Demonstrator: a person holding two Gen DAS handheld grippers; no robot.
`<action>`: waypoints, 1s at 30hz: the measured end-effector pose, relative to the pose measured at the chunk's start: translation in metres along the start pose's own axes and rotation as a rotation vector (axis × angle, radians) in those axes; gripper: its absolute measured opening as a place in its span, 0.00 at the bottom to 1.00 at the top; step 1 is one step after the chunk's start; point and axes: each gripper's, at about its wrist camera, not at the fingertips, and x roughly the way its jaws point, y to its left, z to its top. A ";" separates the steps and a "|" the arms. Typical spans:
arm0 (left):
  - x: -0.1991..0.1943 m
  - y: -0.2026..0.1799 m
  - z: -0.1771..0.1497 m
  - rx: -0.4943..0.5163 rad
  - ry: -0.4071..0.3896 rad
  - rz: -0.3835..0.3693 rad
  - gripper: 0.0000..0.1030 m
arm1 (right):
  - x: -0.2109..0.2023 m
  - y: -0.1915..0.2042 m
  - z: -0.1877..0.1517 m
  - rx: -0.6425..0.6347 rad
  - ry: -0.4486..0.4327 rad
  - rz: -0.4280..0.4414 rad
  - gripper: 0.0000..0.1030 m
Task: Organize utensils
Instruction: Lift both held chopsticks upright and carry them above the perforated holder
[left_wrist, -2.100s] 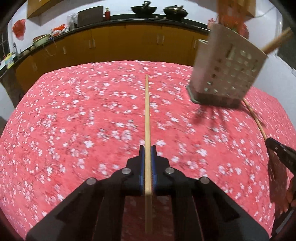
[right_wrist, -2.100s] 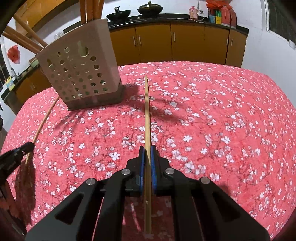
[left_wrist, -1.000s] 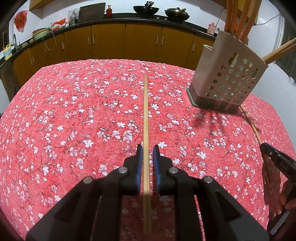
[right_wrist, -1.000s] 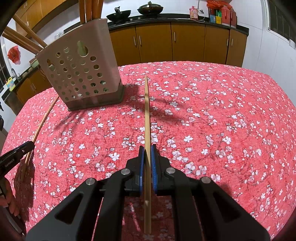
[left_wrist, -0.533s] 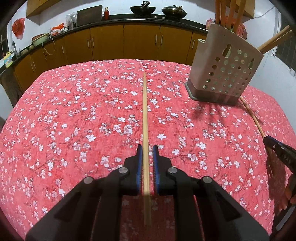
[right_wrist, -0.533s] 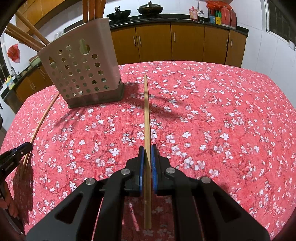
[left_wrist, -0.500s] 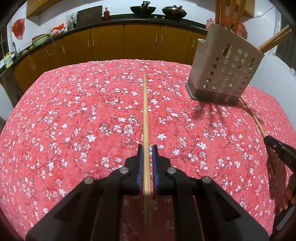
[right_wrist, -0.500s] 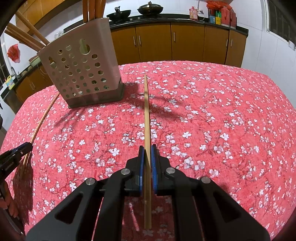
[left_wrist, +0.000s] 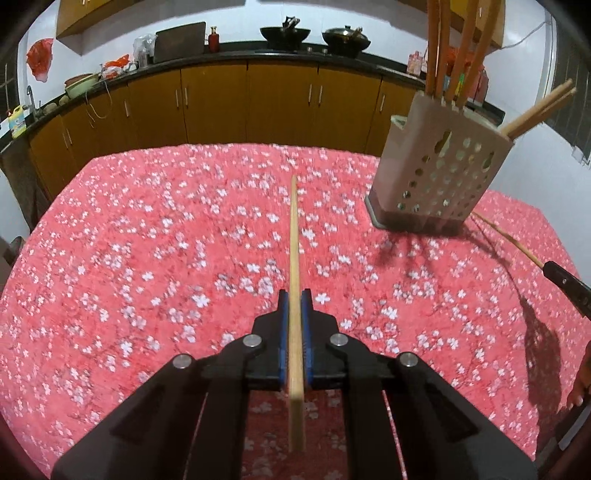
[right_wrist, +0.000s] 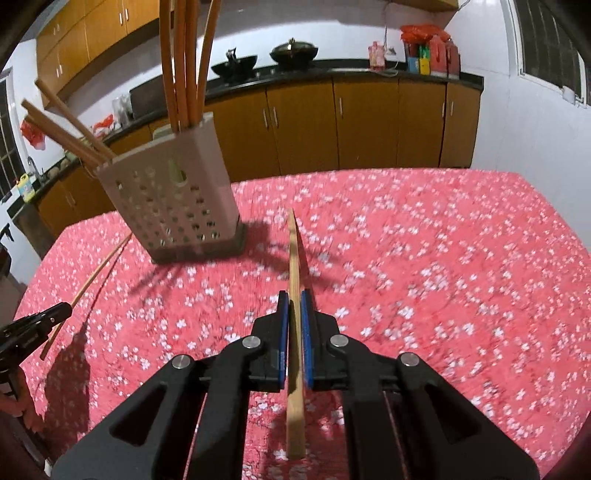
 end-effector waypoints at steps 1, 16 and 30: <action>-0.003 0.001 0.002 -0.003 -0.010 -0.002 0.08 | -0.002 -0.001 0.003 0.003 -0.010 0.001 0.07; -0.072 -0.006 0.040 0.003 -0.221 -0.052 0.08 | -0.050 0.002 0.040 -0.006 -0.216 0.027 0.07; -0.107 -0.019 0.060 0.033 -0.318 -0.100 0.08 | -0.058 0.002 0.047 -0.005 -0.256 0.034 0.07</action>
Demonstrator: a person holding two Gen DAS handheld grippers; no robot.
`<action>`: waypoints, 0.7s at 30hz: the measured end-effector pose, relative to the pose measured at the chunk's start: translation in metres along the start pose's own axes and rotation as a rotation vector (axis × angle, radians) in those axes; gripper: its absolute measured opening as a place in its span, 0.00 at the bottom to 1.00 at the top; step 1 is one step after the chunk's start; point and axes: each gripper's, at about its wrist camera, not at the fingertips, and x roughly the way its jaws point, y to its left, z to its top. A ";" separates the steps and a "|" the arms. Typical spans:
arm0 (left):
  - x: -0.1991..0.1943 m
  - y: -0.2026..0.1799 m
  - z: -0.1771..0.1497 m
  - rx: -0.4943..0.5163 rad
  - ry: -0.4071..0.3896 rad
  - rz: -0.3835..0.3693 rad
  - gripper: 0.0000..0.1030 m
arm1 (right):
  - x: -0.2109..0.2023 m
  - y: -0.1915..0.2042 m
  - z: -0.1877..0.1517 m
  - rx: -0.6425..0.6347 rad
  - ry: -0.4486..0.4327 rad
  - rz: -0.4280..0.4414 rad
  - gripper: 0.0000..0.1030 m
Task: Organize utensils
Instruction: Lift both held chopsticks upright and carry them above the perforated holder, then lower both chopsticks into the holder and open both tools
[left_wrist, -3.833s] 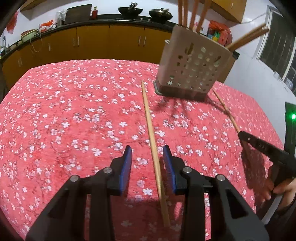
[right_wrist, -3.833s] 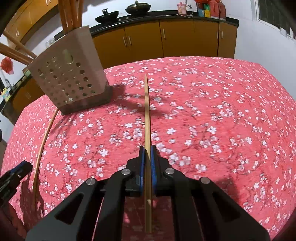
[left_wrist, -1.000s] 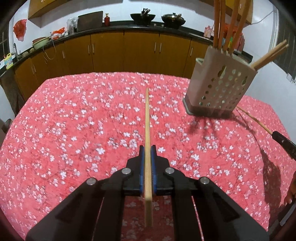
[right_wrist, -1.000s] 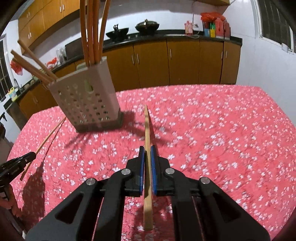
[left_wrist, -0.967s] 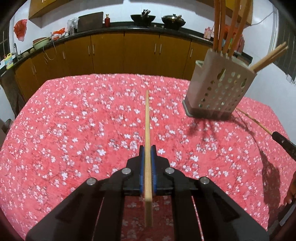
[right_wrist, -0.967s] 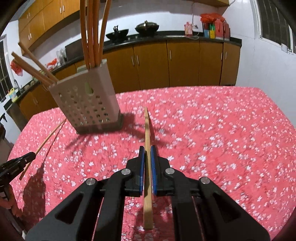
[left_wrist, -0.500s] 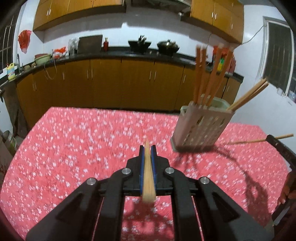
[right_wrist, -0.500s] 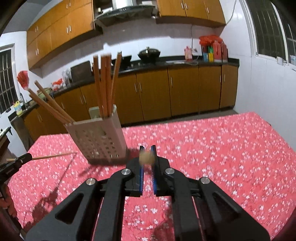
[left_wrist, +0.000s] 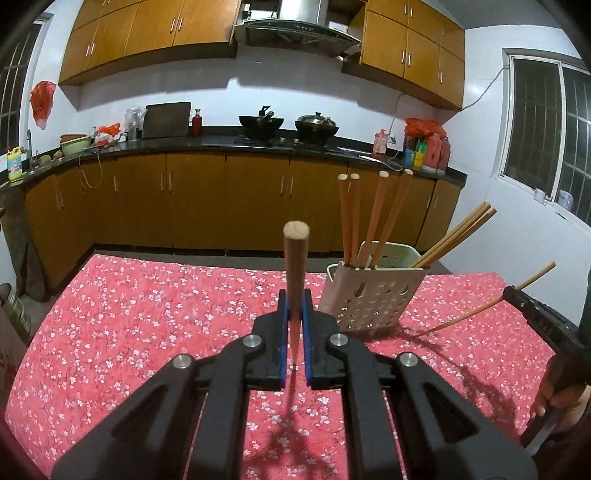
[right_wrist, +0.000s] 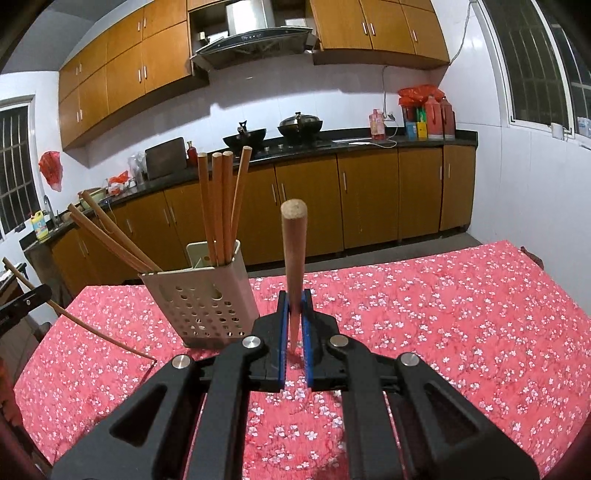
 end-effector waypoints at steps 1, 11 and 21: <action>0.000 0.000 0.000 0.000 0.000 -0.002 0.08 | 0.000 0.000 0.000 0.000 0.000 0.000 0.07; -0.014 -0.013 0.013 0.004 -0.033 -0.082 0.08 | -0.035 0.012 0.032 0.009 -0.117 0.109 0.07; -0.048 -0.053 0.052 0.044 -0.147 -0.222 0.08 | -0.068 0.036 0.070 -0.007 -0.248 0.219 0.07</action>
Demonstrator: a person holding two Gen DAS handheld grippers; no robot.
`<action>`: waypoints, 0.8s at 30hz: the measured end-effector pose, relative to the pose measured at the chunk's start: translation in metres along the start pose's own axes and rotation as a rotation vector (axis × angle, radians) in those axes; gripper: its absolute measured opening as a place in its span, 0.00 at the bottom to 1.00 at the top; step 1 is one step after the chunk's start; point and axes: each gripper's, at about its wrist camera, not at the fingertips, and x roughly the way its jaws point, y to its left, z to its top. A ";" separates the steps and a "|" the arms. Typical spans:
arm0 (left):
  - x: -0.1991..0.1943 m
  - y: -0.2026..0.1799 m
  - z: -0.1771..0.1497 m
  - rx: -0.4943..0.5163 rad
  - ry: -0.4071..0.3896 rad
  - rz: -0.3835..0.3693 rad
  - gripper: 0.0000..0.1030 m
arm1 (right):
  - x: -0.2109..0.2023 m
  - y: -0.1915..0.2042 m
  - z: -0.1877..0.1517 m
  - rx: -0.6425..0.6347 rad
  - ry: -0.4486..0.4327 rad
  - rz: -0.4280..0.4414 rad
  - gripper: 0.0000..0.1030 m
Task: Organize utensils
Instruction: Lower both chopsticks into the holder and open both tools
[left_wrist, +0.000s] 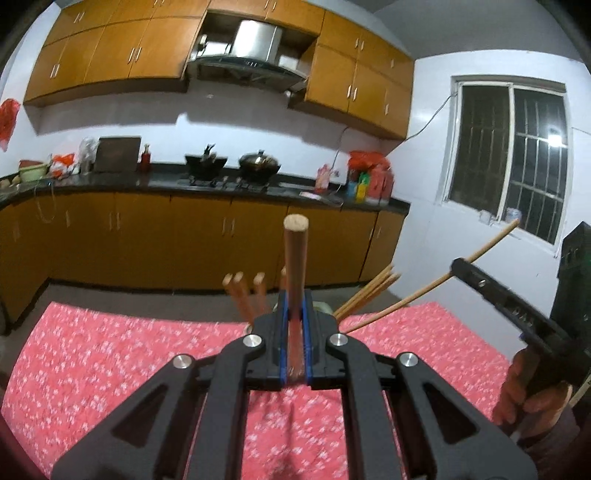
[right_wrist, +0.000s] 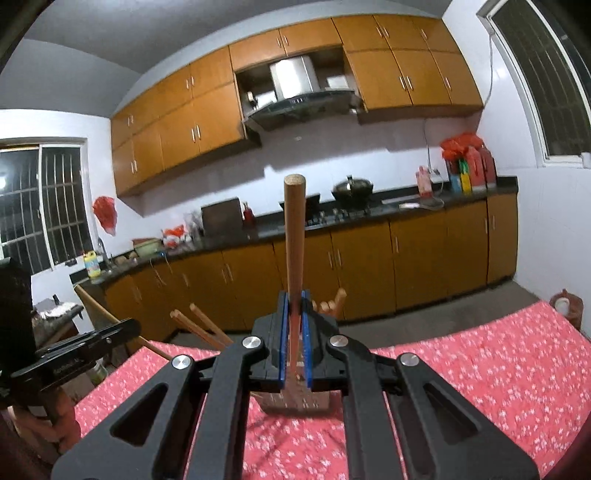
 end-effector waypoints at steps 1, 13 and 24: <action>-0.001 -0.004 0.005 0.000 -0.020 -0.006 0.08 | 0.003 0.002 0.002 0.001 -0.008 -0.001 0.07; 0.014 -0.007 0.043 -0.058 -0.192 0.078 0.08 | 0.033 0.015 0.000 -0.063 -0.037 -0.037 0.07; 0.059 0.004 0.027 -0.059 -0.114 0.121 0.08 | 0.063 0.015 -0.013 -0.064 0.030 -0.055 0.07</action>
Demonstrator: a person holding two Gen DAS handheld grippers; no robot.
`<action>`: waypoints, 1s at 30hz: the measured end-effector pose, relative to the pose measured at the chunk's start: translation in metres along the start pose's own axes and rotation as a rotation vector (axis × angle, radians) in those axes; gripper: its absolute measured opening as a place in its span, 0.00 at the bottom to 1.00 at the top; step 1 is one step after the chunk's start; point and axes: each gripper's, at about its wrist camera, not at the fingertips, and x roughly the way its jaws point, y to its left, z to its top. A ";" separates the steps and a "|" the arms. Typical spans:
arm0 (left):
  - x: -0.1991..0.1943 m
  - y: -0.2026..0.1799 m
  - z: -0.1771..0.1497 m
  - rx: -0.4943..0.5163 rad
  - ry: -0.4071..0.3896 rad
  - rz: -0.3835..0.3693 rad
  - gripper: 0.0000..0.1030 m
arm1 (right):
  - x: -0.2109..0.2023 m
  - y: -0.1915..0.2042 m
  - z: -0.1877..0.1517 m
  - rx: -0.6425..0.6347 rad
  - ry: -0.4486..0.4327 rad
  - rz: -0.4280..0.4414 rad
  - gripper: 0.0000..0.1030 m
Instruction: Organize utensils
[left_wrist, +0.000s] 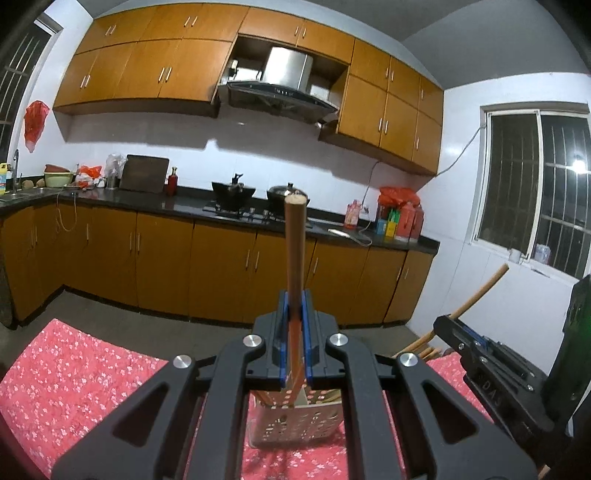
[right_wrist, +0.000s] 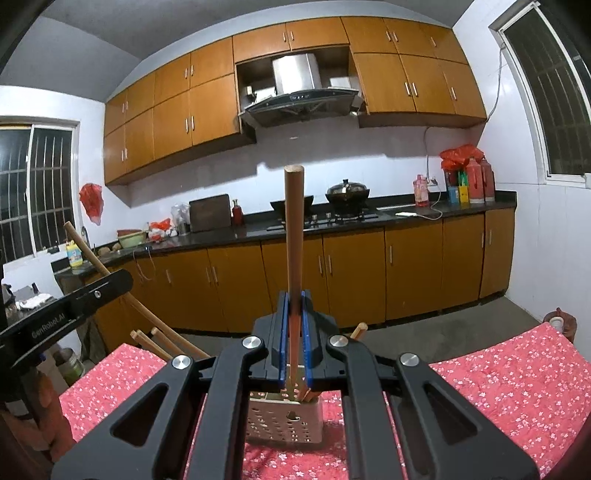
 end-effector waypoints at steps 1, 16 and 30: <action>0.003 0.001 -0.002 0.005 0.008 0.000 0.08 | 0.002 0.001 -0.002 -0.002 0.009 0.001 0.07; 0.020 0.007 -0.017 0.000 0.050 -0.006 0.10 | 0.021 0.002 -0.005 -0.007 0.084 0.039 0.09; -0.020 0.033 -0.004 -0.079 -0.006 0.019 0.50 | -0.007 -0.004 0.002 -0.010 0.028 -0.018 0.49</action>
